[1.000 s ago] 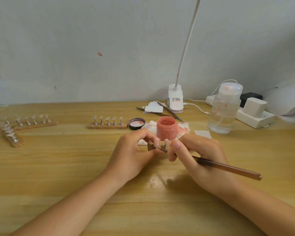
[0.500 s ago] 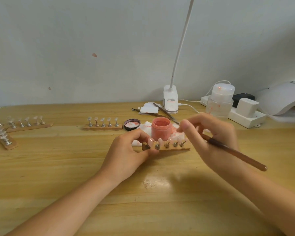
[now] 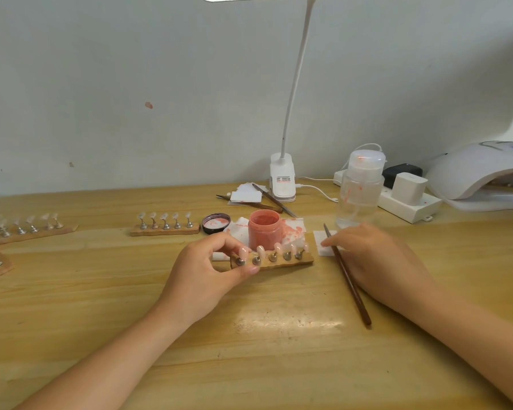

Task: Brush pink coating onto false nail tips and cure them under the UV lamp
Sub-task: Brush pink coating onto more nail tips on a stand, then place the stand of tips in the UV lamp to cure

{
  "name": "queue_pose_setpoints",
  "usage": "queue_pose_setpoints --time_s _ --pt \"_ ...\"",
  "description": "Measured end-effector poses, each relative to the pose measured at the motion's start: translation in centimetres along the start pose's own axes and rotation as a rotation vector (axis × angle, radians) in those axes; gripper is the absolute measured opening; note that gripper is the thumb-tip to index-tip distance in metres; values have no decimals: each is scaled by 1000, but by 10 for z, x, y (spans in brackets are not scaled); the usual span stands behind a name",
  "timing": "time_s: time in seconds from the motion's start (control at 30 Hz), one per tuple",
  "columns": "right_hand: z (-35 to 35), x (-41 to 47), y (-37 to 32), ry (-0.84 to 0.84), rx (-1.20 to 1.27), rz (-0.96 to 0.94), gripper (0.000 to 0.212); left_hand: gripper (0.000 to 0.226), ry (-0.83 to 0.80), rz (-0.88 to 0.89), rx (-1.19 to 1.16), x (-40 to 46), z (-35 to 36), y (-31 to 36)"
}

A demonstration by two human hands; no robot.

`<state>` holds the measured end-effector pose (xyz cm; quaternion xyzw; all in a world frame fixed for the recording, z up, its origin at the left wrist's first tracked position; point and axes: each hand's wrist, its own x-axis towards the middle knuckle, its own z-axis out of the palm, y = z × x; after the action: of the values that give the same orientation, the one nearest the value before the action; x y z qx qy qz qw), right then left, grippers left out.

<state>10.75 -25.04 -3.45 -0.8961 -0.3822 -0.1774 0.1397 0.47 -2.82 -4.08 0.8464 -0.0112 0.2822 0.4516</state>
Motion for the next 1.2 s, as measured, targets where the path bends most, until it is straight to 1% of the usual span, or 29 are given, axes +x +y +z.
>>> queue_pose_setpoints --time_s 0.13,0.27,0.3,0.37,0.43,0.47,0.53,0.67,0.77,0.83,0.9,0.93,1.0,1.13,1.2 --pt "0 0 2 -46 -7 -69 37 35 -16 -21 5 0 1 1" --pt "0 -5 1 -12 -20 -41 38 30 27 -57 -27 0 0 3" --pt "-1 -5 0 12 33 -10 36 28 41 -73 -40 0 0 4" --pt "-5 -4 0 48 279 80 35 24 47 -95 -56 1 -1 6" --pt "-12 -1 -1 -31 530 135 36 24 21 -104 -74 3 -1 10" --pt "-15 1 -1 -92 607 141 36 24 -2 -104 -84 4 0 13" --pt "-21 4 0 -179 687 136 32 25 -44 -92 -88 8 1 20" --pt "-29 4 5 -207 754 134 22 17 -92 -92 -87 15 1 30" --pt "-36 5 10 -238 736 112 25 21 -114 -99 -121 18 6 34" --pt "-44 6 14 -248 700 89 23 24 -108 -104 -144 21 12 38" --pt "-56 7 20 -241 680 78 20 28 -102 -98 -201 27 19 46" --pt "-64 7 26 -228 683 86 22 30 -99 -86 -245 30 24 52" --pt "-79 6 41 -207 729 128 24 31 -71 -51 -316 36 36 68" --pt "-101 -4 78 -293 845 217 31 32 20 -3 -394 46 72 99" --pt "-108 -12 97 -296 883 263 33 35 66 8 -404 51 95 111"
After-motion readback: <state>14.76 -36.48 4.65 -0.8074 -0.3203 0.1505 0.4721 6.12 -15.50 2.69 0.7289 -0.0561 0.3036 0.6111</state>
